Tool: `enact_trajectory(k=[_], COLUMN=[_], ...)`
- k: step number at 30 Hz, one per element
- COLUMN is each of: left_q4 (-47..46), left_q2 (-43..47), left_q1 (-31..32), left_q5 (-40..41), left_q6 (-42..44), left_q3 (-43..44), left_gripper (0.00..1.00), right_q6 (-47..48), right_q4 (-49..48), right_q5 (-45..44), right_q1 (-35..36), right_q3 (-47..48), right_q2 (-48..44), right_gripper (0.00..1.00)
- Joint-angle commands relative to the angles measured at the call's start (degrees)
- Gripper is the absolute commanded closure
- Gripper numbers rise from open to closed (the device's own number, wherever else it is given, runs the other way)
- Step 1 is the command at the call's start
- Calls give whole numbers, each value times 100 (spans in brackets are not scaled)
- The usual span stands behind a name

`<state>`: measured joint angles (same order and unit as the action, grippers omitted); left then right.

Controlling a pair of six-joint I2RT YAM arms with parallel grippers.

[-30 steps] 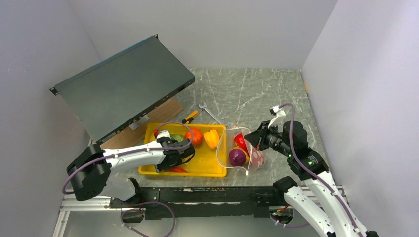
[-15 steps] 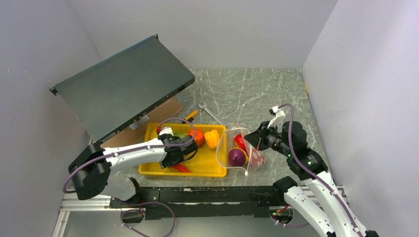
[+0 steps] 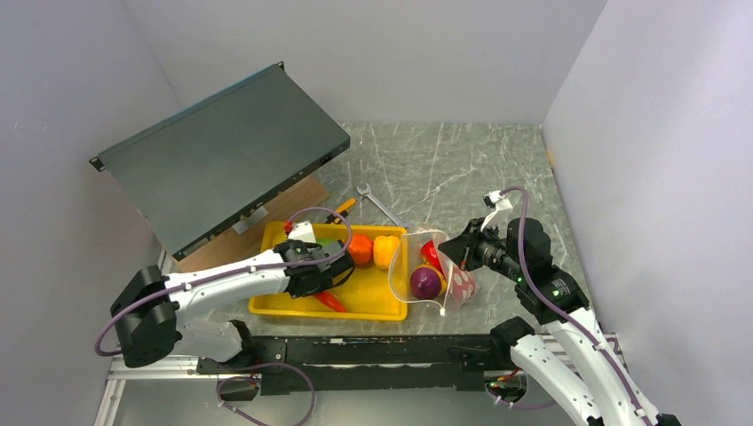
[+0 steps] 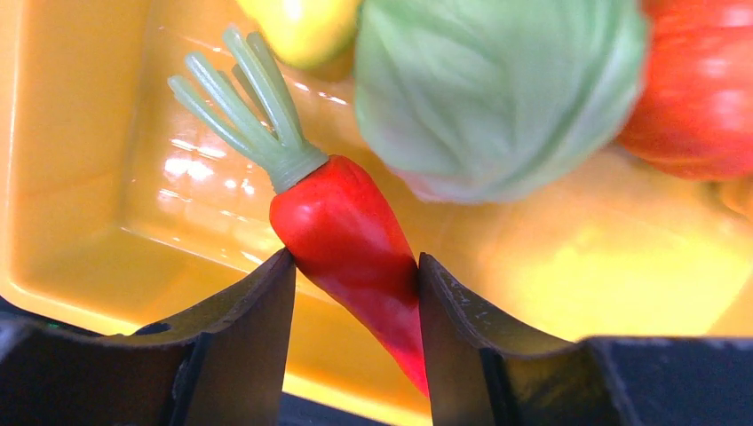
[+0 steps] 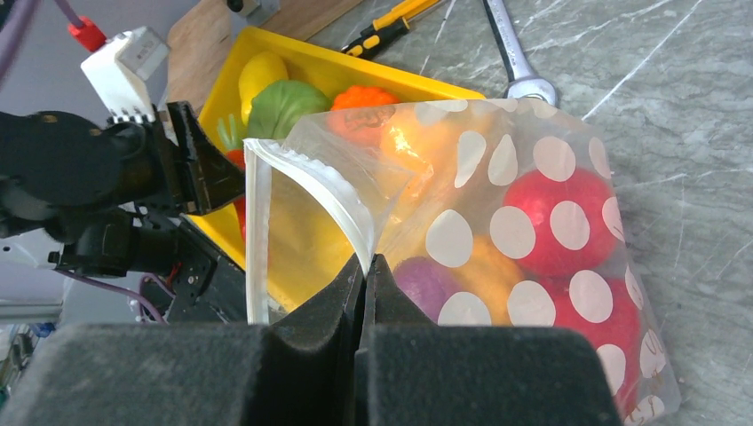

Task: Place the food in the zip-top bag and seal the zipper
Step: Pick up the fake vegetable from the bin, then place the fake vegetable in the zipper food storage bag.

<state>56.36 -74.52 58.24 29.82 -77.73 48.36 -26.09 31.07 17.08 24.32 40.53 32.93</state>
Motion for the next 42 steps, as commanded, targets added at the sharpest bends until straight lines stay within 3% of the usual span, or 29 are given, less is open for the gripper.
enact_trajectory(k=[1,12,20,29,37,42], left_q4=[142,-1022,-3028,-4780,-4314,-4529], left_q2=[440,1659,2287,1717,402,78], left_q1=[305,813,868,908,875,598], left_q5=[-64,-1078,-3050,-4780,-4640,-4586], left_q6=[593,2516,3768,3662,3314,2847], left_q3=[573,927,508,430,1456,1438], left_gripper=[100,100,100,100,100,100], right_q6=[7,7,3,24,44,77], right_q4=[-246,-266,-316,-336,-409,-453], right_q5=[75,89,111,168,314,459], right_q1=[20,16,21,20,24,16], right_q3=[21,55,76,96,56,24], right_q2=[-50,-45,-5,-12,-96,-194], right_gripper=[100,100,100,100,100,100])
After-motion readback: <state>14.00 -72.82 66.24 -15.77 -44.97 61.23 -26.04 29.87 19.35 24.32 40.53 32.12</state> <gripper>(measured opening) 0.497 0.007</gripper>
